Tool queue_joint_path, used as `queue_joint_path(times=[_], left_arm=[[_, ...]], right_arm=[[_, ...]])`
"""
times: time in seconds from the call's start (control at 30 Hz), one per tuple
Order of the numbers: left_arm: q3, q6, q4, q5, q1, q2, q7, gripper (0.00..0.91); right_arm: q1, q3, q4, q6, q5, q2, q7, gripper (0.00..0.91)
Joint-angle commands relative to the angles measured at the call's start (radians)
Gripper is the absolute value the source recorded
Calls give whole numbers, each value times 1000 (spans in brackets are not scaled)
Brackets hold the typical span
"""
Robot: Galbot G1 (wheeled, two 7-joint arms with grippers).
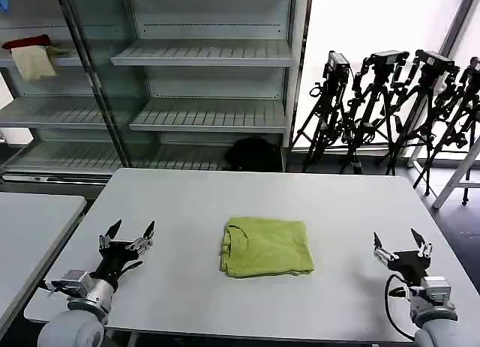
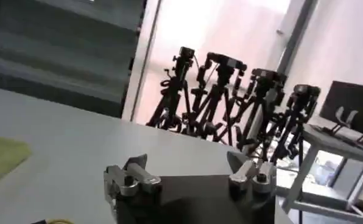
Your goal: Fold and organize the clothes.
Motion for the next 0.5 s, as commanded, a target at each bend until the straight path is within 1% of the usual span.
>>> queue_joint_path(times=[0.03,0.27,0.43,0.47,0.5], left_arm=[[-12,-63,89,-29,7,54,-18,907],[-18,-68,60,-25,15,44,-19,907],[-15,-66,44,-23,23,37,-27,907],[-11,-65,44,-22,21,35,-35,907],[-9,-65,45,-22,19,31,-41,907]], right_arm=[[-23,93,-42,58,64,-56,-18,907],[-20,75,-24,61,69,-54,-31,907],[-10,64,-27,74,109,-54,-23,907],[-10,61,-28,81,143,-56,-19,907],[-11,60,-28,83,157,-57,-17,907]])
